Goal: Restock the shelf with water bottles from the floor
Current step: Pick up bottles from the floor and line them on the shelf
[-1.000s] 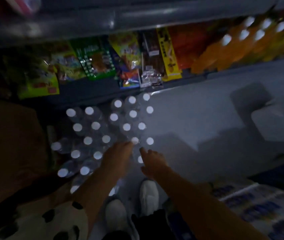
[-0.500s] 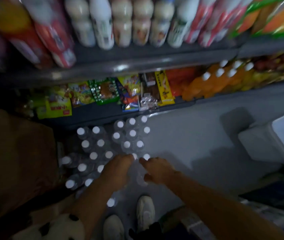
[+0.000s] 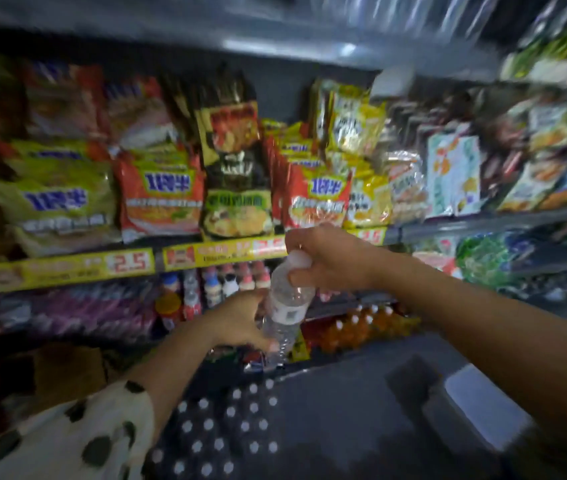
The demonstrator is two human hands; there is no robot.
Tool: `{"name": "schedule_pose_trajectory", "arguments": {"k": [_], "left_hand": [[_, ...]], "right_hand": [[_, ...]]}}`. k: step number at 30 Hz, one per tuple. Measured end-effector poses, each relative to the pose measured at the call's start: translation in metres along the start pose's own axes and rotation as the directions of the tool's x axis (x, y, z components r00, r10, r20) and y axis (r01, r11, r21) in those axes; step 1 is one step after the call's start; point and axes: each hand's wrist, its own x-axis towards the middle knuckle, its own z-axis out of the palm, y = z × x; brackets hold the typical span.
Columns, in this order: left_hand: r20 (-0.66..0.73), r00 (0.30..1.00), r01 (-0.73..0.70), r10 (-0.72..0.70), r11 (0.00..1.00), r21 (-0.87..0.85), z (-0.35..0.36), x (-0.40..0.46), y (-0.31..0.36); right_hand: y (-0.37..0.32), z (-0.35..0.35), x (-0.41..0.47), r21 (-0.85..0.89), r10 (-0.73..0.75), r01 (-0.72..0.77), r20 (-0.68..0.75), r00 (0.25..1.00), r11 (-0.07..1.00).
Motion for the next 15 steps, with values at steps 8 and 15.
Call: {"name": "schedule_pose_trajectory", "arguments": {"k": [8, 15], "left_hand": [[-0.336, 0.925, -0.195, 0.176, 0.981, -0.024, -0.095, -0.063, 0.11], [-0.704, 0.681, -0.021, 0.202, 0.966, 0.257, -0.124, -0.094, 0.163]], "right_hand": [[-0.064, -0.139, 0.014, 0.084, 0.05, -0.026, -0.29, 0.956, 0.996], [-0.111, -0.183, 0.013, 0.023, 0.105, -0.109, -0.506, 0.856, 0.994]]}}
